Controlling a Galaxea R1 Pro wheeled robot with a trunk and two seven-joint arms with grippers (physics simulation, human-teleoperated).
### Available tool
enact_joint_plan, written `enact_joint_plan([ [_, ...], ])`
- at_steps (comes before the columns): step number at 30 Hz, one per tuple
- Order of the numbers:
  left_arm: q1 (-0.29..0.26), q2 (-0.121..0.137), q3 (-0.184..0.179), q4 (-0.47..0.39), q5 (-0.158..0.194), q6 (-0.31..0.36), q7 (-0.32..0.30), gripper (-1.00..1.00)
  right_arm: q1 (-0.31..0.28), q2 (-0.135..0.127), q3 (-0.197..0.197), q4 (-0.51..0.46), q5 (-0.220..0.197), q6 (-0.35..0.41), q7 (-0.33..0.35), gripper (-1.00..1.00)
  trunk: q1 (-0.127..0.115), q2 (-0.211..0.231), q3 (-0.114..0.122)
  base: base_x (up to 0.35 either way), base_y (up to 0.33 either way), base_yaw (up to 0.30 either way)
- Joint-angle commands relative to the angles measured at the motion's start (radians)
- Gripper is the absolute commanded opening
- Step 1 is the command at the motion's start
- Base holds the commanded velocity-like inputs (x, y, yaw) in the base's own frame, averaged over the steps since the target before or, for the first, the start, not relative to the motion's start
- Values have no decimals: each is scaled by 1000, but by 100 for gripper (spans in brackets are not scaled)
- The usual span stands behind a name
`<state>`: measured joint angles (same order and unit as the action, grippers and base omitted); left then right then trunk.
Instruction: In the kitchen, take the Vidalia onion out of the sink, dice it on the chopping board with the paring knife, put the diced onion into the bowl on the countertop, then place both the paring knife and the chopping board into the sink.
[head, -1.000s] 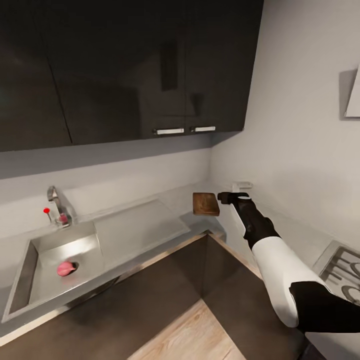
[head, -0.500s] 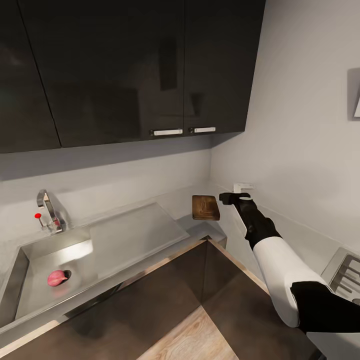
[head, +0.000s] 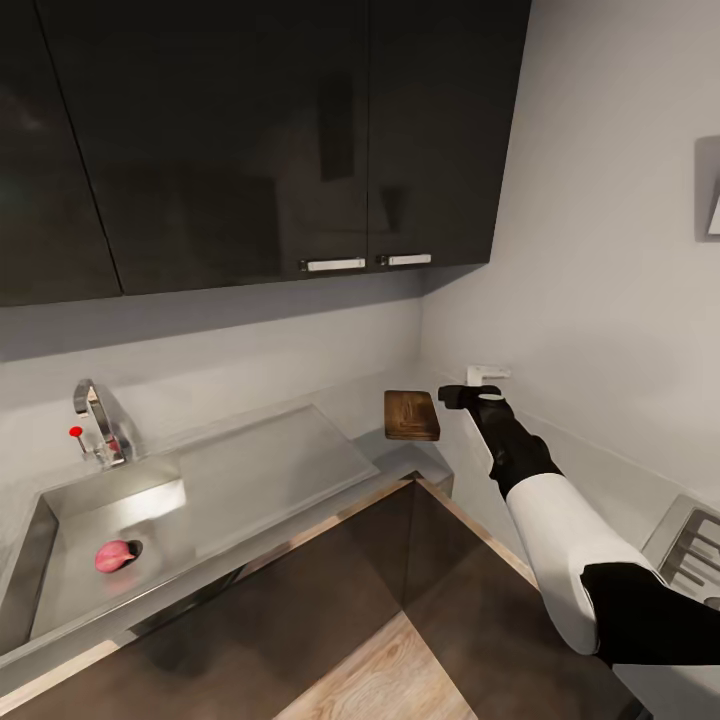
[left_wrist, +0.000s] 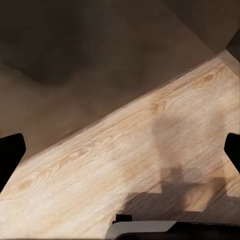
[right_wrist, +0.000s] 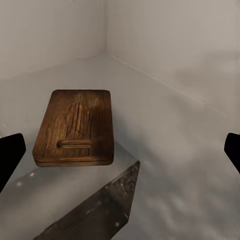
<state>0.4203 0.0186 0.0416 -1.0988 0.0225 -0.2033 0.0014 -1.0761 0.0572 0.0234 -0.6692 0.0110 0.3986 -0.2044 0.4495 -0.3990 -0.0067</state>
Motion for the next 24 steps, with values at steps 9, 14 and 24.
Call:
enact_joint_plan([
  [9,0,-2,-1,6,2,-2,0,100,-1,2,4,3,-1,6,-5,100,0,-1,-1,4,3,0],
  [14,0,-2,-2,9,2,-2,0,100,0,4,4,4,-1,6,-7,100,0,-1,-1,88,201,0],
  [24,0,-2,-2,10,2,-2,0,100,0,2,3,5,1,7,-29,100,0,-1,-1,58,179,0],
])
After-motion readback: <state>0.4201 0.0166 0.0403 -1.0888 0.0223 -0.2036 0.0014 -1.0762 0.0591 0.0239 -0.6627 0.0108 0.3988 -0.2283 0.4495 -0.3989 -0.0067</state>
